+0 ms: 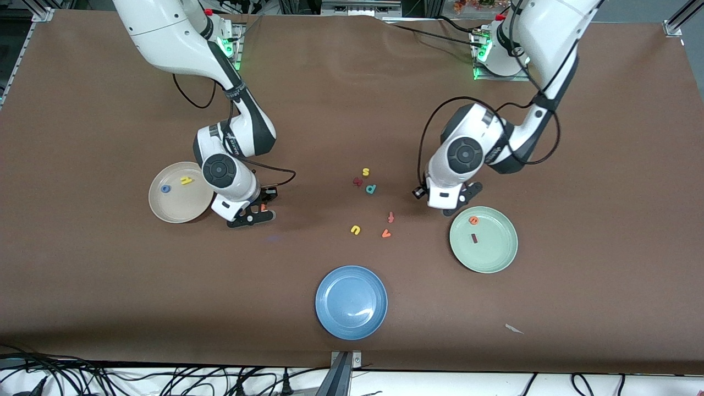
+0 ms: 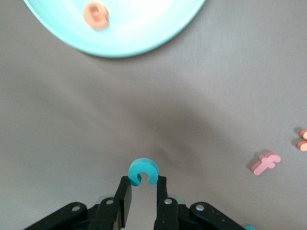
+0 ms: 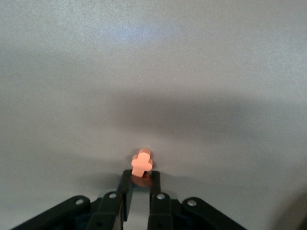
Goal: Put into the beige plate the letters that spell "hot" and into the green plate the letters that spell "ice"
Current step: 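Drop the orange letter in the white plate while the left gripper drops the teal c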
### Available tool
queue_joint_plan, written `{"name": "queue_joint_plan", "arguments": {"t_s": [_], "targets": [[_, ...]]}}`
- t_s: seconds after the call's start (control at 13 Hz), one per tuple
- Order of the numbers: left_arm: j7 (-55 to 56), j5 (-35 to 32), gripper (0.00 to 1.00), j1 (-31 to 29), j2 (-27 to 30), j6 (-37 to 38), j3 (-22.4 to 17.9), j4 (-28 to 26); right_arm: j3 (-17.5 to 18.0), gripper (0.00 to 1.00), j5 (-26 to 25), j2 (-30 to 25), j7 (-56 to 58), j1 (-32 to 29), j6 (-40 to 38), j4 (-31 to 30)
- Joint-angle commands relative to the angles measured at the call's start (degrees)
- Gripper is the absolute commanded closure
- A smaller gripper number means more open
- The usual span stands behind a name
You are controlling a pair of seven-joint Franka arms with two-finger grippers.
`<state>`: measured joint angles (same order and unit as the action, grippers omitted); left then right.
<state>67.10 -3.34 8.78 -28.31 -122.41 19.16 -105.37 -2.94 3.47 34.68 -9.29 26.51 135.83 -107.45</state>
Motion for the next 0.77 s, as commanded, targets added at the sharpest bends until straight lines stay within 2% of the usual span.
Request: {"name": "queue_joint_plan", "arguments": {"t_s": [0.0, 0.15, 0.31, 0.54, 0.62, 0.69], "targets": [[-8.8, -2.8, 0.95, -4.0, 1.2, 2.6, -0.2, 1.0, -1.7, 0.9, -0.3, -2.3, -1.1, 0.0, -2.9, -0.1], [-11.4, -8.1, 0.95, -6.3, 0.2, 2.3, -0.2, 1.8, -4.8, 0.9, 0.2, -6.7, -1.1, 0.0, -9.7, 0.7], [-12.5, -11.8, 0.95, -7.2, -3.0, 1.3, -0.2, 3.5, -8.1, 0.9, 0.2, -11.1, -1.0, 0.0, -16.4, 0.8], [-12.5, -15.5, 0.95, -7.8, -7.4, -0.2, -0.2, 6.4, -14.2, 0.9, -0.1, -12.9, 0.5, 0.0, -22.2, 0.1], [-12.4, -15.4, 0.9, -8.0, -8.2, -0.6, -0.2, 6.6, -16.2, 0.9, -0.1, -12.4, 2.3, 0.0, -22.1, -0.6], [-12.0, -14.9, 0.52, -8.0, -8.8, -0.6, 0.0, 7.1, -18.1, 0.9, -0.1, -11.6, 4.4, -0.2, -21.1, -1.6]]}}
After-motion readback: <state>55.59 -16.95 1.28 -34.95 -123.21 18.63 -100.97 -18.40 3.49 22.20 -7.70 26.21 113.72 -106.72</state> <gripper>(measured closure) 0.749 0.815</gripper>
